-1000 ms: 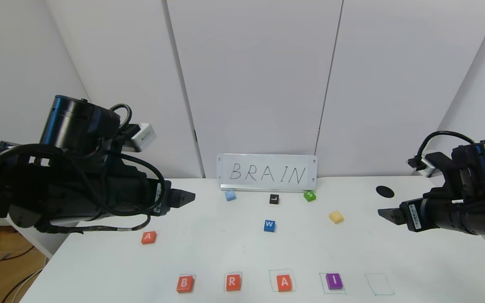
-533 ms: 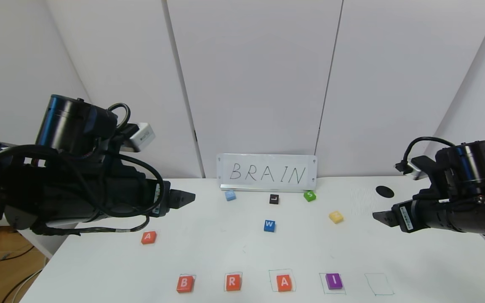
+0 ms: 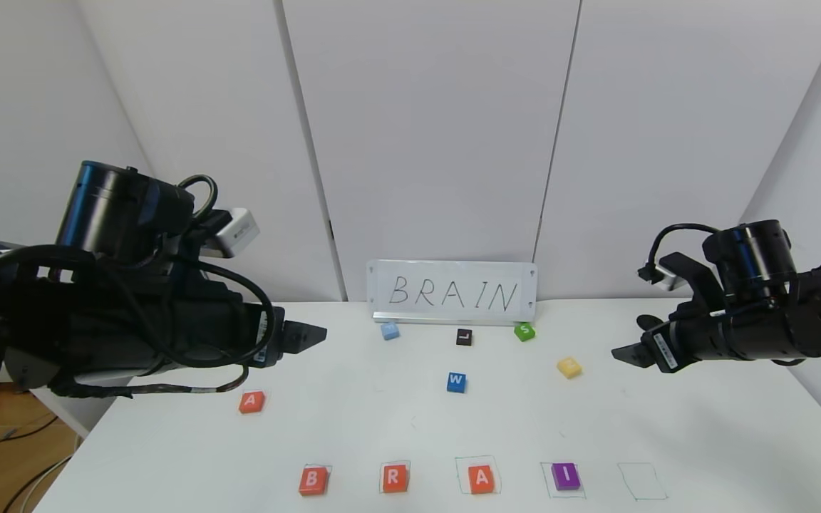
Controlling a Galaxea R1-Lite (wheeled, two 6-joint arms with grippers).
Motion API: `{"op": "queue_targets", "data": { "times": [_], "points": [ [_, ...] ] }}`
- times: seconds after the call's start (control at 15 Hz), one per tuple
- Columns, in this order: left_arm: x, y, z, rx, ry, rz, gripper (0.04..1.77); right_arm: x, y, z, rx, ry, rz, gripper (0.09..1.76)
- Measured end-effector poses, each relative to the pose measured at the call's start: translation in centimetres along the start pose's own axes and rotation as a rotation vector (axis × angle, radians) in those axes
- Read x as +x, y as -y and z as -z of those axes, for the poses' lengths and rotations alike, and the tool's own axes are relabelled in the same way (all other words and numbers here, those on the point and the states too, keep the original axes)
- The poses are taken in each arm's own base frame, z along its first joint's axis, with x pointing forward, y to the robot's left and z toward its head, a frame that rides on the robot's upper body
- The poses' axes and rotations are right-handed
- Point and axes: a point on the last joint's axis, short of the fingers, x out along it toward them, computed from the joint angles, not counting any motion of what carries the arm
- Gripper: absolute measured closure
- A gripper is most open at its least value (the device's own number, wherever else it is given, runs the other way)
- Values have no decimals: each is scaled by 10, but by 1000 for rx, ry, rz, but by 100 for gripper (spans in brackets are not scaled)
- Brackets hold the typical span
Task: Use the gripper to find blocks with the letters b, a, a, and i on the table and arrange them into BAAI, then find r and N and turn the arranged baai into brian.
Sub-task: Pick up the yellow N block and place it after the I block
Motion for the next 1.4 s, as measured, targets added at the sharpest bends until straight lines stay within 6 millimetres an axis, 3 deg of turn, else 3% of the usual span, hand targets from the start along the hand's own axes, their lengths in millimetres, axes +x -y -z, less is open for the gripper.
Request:
{"op": "queue_targets", "data": {
  "times": [0.47, 0.93, 1.4],
  "points": [
    [3, -7, -2, 2, -4, 5, 9, 34, -7, -5, -11, -40, -37, 14],
    [5, -9, -2, 14, -12, 19, 9, 44, -8, -5, -10, -51, -43, 14],
    [11, -10, 1, 15, -32, 18, 9, 96, -25, -10, -27, -87, -81, 14]
  ]
}}
